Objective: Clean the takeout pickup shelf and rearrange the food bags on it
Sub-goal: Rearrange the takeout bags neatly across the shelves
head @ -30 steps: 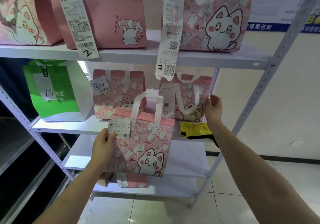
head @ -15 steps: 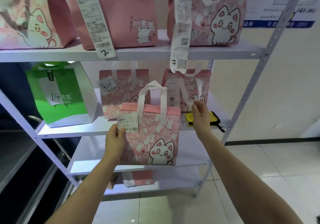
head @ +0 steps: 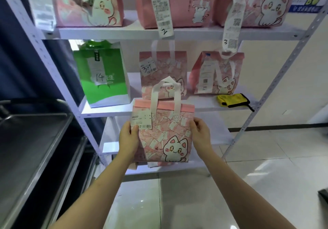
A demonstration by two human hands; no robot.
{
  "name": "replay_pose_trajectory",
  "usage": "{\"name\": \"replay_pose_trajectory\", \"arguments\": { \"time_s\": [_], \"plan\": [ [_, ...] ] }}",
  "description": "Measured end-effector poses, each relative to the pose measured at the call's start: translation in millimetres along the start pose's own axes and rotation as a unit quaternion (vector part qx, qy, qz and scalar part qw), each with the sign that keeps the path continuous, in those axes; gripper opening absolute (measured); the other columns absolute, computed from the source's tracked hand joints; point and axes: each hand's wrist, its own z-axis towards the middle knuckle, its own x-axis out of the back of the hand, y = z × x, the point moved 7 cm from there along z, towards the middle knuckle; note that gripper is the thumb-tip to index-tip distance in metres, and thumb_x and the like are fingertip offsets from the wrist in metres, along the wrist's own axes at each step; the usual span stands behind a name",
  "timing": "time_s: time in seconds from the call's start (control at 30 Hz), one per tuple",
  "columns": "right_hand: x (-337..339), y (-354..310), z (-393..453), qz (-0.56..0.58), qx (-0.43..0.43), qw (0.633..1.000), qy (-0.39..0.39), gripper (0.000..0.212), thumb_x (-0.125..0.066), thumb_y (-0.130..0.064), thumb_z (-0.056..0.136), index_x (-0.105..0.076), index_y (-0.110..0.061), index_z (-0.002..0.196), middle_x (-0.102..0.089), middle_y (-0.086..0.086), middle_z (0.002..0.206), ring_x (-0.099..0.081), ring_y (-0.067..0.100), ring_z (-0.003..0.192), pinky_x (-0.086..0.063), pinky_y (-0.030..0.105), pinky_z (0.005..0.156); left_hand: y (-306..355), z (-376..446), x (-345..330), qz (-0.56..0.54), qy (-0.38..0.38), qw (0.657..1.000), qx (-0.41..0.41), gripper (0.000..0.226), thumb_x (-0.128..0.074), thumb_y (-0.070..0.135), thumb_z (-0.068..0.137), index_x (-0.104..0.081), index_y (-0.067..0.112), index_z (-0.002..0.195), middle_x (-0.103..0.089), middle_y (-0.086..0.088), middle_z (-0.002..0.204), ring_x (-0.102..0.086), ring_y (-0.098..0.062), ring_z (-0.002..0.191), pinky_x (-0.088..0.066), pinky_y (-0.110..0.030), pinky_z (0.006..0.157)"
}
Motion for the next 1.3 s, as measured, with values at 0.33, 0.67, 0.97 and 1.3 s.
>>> {"name": "replay_pose_trajectory", "arguments": {
  "time_s": [0.33, 0.67, 0.97, 1.3],
  "plan": [
    [-84.8, 56.7, -51.0, -0.041, -0.084, 0.994, -0.063, 0.012, -0.056, -0.020, 0.106, -0.067, -0.015, 0.109, -0.075, -0.002, 0.101, -0.073, 0.004, 0.085, -0.059, 0.021, 0.069, -103.8, -15.1, 75.8, 0.028, 0.008, 0.992, 0.119, 0.015, -0.052, 0.025, 0.103, -0.064, 0.016, 0.105, -0.072, 0.000, 0.104, -0.069, -0.020, 0.099, -0.059, -0.050, 0.087],
    [-153.2, 130.9, -40.0, -0.056, -0.161, 0.976, -0.139, 0.012, -0.057, -0.020, 0.106, -0.067, -0.014, 0.109, -0.076, -0.001, 0.102, -0.074, 0.014, 0.094, -0.062, 0.028, 0.078, -179.1, -9.0, 101.2, 0.043, 0.058, 0.970, 0.230, 0.016, -0.049, 0.020, 0.105, -0.063, 0.013, 0.101, -0.073, -0.004, 0.097, -0.072, -0.023, 0.091, -0.062, -0.047, 0.081],
    [-203.8, 173.5, -1.2, -0.086, -0.178, 0.966, -0.165, 0.014, -0.055, -0.015, 0.106, -0.067, -0.009, 0.108, -0.073, 0.008, 0.106, -0.070, 0.028, 0.101, -0.059, 0.042, 0.090, -219.4, 45.0, 110.7, 0.101, 0.071, 0.963, 0.241, 0.019, -0.051, 0.018, 0.102, -0.062, 0.008, 0.090, -0.070, -0.010, 0.091, -0.067, -0.031, 0.084, -0.047, -0.036, 0.066],
    [-263.8, 198.4, 51.3, -0.171, -0.123, 0.962, -0.176, 0.014, -0.055, -0.010, 0.104, -0.065, -0.001, 0.107, -0.061, 0.002, 0.087, -0.051, 0.008, 0.072, -0.041, 0.008, 0.060, -264.2, 127.3, 122.8, 0.125, 0.048, 0.965, 0.228, 0.015, -0.050, 0.015, 0.100, -0.063, 0.007, 0.100, -0.071, -0.010, 0.098, -0.067, -0.031, 0.089, -0.047, -0.035, 0.065]
  ]
}}
